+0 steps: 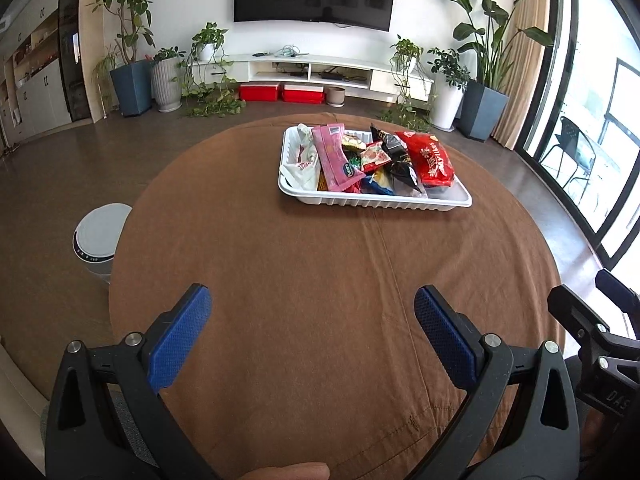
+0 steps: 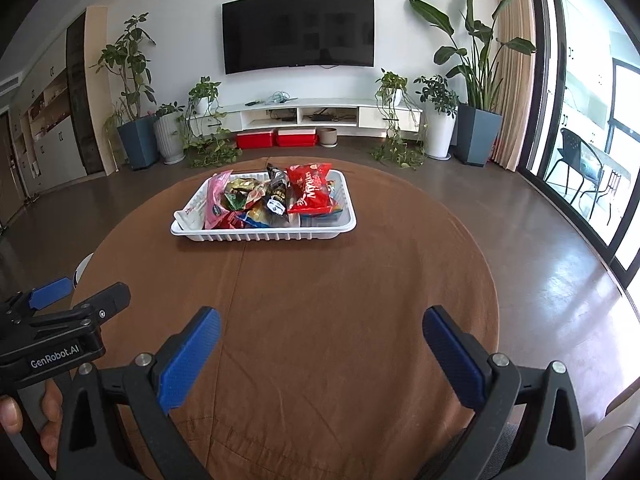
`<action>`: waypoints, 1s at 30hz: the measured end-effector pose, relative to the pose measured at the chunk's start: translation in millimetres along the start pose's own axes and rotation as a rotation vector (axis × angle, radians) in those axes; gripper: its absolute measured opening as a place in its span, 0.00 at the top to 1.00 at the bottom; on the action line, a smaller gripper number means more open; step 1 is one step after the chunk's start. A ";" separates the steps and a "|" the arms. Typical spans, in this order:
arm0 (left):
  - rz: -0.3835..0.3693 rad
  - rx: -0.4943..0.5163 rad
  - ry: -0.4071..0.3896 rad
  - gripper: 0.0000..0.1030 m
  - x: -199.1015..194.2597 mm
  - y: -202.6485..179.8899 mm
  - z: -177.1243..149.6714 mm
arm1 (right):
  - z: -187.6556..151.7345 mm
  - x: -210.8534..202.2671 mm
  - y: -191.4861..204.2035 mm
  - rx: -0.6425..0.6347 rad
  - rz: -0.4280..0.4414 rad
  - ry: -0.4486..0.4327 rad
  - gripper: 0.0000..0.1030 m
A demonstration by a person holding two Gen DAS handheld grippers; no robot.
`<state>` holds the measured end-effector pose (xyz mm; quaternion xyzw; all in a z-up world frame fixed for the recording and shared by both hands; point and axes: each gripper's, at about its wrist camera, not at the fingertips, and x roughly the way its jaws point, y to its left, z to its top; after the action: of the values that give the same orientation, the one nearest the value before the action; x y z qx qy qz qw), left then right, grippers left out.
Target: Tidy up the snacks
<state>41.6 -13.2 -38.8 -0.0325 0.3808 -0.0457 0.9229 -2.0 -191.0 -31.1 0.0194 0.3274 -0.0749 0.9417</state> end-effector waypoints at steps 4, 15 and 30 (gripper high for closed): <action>-0.003 -0.003 0.004 0.00 3.8 0.7 -0.5 | -0.8 2.4 -0.9 0.005 -0.001 0.016 0.00; -0.009 0.001 0.011 0.00 7.6 -0.6 -1.6 | -2.4 4.0 1.0 -0.004 -0.002 0.031 0.00; -0.011 0.004 0.010 0.00 8.6 -3.3 -1.6 | -2.3 3.8 0.6 -0.003 -0.002 0.033 0.00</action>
<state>46.4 -17.4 -45.7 -0.0325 0.3851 -0.0516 0.9208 -0.3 -190.7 -35.2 0.0187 0.3431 -0.0751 0.9361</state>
